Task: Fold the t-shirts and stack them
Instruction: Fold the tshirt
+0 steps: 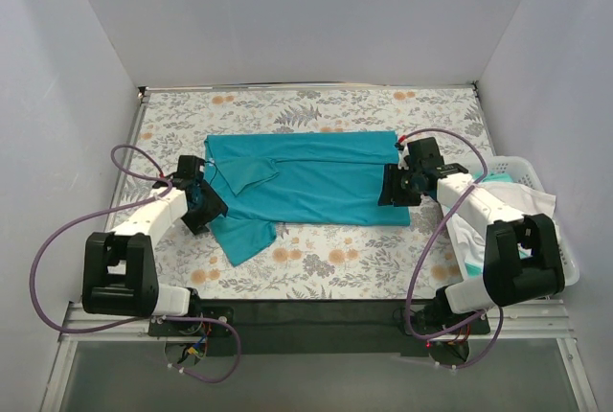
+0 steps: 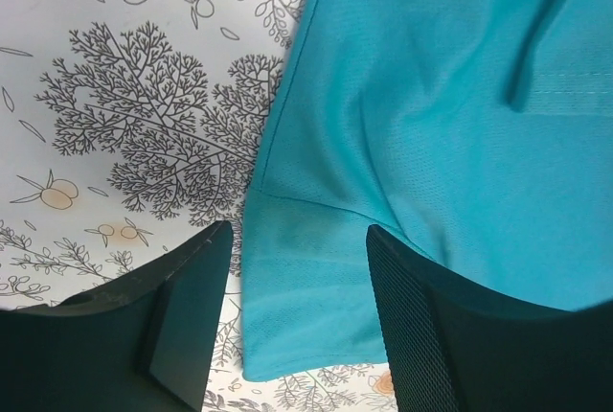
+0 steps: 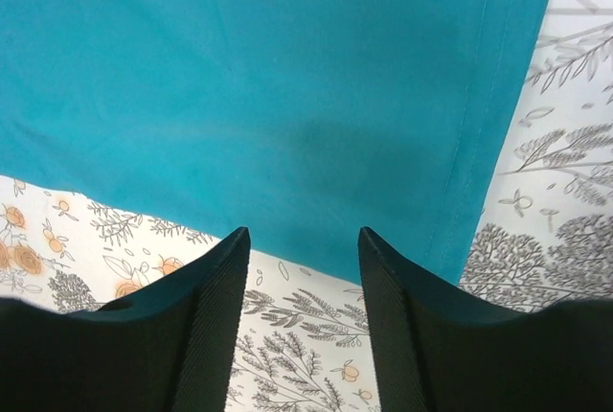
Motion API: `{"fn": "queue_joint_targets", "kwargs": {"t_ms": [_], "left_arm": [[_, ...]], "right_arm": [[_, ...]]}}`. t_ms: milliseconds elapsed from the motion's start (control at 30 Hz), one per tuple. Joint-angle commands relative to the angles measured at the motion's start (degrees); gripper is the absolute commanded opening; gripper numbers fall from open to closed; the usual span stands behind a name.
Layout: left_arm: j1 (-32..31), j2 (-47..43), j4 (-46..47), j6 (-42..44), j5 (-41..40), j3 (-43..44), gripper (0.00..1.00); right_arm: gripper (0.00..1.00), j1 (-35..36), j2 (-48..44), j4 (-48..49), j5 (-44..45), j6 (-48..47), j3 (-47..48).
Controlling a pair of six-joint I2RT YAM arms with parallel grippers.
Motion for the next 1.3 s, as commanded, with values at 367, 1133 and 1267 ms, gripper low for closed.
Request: {"fn": "queue_joint_targets", "kwargs": {"t_ms": [367,1133,1267], "left_arm": [[-0.2,4.2,3.0,0.3,-0.6,-2.7,0.37],[-0.2,2.7,-6.9,0.3,-2.7,3.3,0.0],[-0.2,2.3,-7.2,0.7,-2.0,3.7,0.0]], "right_arm": [[0.41,0.0,5.6,7.8,-1.5,2.2,-4.2],[0.49,-3.0,-2.4,-0.3,7.8,2.7,-5.4],[0.49,-3.0,-3.1,-1.9,10.0,3.5,-8.0]]}}
